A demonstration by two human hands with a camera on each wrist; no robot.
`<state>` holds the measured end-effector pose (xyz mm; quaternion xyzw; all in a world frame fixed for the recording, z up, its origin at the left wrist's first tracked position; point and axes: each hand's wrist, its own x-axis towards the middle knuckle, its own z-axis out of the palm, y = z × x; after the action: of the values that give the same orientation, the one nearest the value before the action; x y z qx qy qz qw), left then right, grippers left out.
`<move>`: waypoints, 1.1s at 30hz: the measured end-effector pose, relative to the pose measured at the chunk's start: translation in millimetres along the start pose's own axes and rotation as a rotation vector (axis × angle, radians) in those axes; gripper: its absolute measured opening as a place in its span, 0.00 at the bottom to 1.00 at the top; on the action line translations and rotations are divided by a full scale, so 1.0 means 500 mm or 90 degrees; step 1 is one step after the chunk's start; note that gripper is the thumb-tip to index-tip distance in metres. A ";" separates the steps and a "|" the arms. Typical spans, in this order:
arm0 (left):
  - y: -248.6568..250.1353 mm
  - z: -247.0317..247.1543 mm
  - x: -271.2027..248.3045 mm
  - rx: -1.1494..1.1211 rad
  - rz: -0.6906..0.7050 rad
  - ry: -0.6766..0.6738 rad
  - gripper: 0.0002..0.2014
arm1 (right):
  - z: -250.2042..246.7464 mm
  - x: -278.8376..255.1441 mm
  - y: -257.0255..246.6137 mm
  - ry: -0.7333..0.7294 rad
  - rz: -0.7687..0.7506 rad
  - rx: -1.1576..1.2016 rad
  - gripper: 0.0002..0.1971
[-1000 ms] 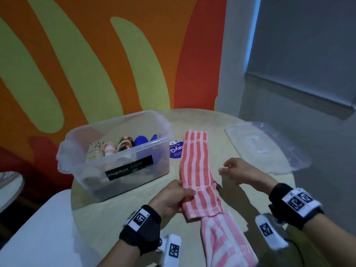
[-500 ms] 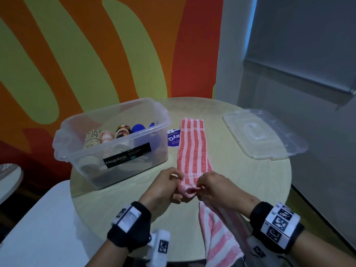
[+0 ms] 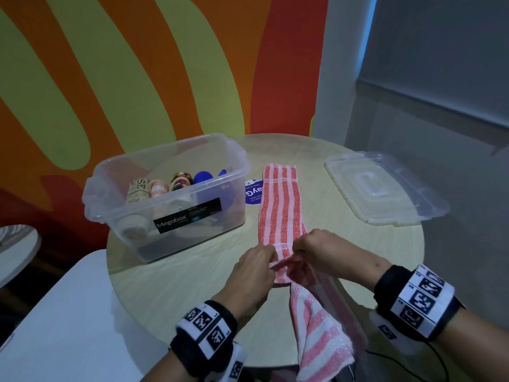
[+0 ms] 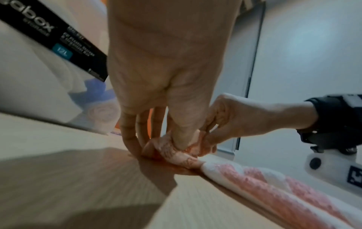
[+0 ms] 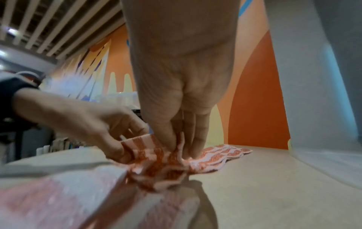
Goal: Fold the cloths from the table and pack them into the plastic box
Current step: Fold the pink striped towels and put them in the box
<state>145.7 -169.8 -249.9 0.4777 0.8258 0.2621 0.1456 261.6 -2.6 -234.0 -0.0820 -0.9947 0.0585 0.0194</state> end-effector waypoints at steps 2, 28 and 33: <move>-0.004 -0.008 0.001 0.026 0.026 -0.036 0.02 | 0.013 -0.017 -0.002 -0.035 -0.024 -0.004 0.07; 0.012 -0.061 0.059 0.045 0.067 -0.151 0.06 | 0.034 -0.124 -0.072 -0.168 0.074 0.209 0.10; 0.017 -0.096 0.060 0.036 0.108 -0.111 0.10 | 0.017 -0.040 0.026 -0.120 0.125 0.189 0.13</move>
<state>113.1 -154.4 -205.3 0.5710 0.7736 0.2074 0.1804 283.2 6.0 -244.6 -0.1687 -0.9599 0.2134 -0.0674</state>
